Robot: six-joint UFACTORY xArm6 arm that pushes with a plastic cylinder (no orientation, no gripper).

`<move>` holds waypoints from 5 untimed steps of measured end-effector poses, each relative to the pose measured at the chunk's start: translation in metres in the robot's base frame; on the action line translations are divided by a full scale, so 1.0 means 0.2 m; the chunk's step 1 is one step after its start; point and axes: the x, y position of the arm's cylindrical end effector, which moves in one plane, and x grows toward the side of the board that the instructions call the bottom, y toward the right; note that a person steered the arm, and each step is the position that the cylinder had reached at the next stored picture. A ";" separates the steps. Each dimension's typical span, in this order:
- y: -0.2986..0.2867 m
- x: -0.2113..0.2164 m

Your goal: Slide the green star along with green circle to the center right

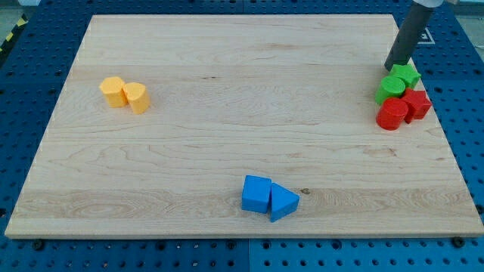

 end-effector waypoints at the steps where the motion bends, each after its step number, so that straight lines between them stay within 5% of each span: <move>1: 0.00 0.01; 3: -0.08 0.11; 5: -0.74 0.22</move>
